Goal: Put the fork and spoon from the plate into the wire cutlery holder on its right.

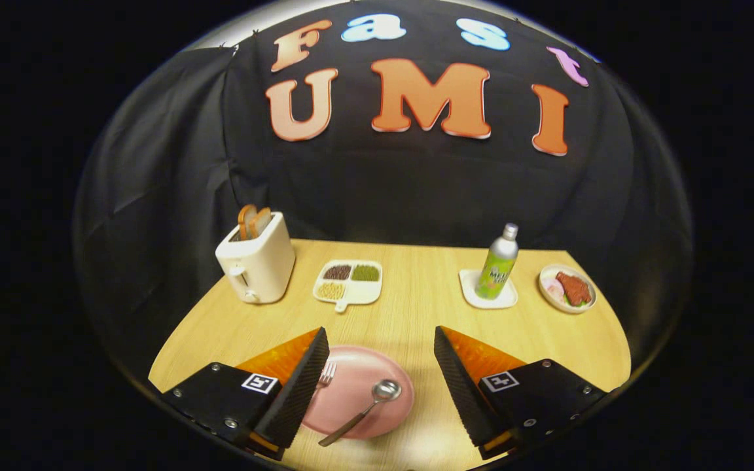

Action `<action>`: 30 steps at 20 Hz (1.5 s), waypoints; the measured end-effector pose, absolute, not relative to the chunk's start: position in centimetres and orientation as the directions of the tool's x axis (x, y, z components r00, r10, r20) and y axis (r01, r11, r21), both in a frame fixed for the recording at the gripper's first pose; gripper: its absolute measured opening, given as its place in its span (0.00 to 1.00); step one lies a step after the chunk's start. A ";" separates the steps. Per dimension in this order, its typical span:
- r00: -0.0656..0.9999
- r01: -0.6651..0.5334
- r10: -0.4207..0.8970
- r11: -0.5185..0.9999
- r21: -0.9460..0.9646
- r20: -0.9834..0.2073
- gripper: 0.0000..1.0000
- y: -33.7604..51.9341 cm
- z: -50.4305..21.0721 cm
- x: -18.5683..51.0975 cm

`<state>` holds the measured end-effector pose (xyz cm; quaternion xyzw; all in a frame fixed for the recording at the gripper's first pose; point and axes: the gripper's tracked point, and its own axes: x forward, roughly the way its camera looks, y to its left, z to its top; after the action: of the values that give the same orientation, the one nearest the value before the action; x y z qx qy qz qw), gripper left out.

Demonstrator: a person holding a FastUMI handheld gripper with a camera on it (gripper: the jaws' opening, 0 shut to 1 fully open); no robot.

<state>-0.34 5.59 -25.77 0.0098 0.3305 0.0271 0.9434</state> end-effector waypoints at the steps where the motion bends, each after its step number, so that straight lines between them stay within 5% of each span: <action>1: 0.747 -0.043 0.065 0.998 0.049 -0.661 0.96 5.8 -27.2 -0.9; 10: 0.479 -0.029 0.051 0.999 0.042 -0.876 0.94 7.1 -36.3 -5.2; 16: 0.386 -0.028 -0.010 0.999 -0.023 -0.922 0.81 6.8 -38.9 -6.7; 22: 0.299 -0.015 -0.010 1.000 -0.015 -0.954 0.60 7.8 -41.3 -8.4; 26: 0.251 -0.018 -0.016 1.000 -0.021 -0.968 0.29 7.6 -41.7 -9.1; 30: 0.264 -0.029 -0.008 0.999 -0.017 -0.964 0.12 7.1 -41.5 -8.9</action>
<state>-8.85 7.12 -41.47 -0.0155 0.6065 0.0066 0.7949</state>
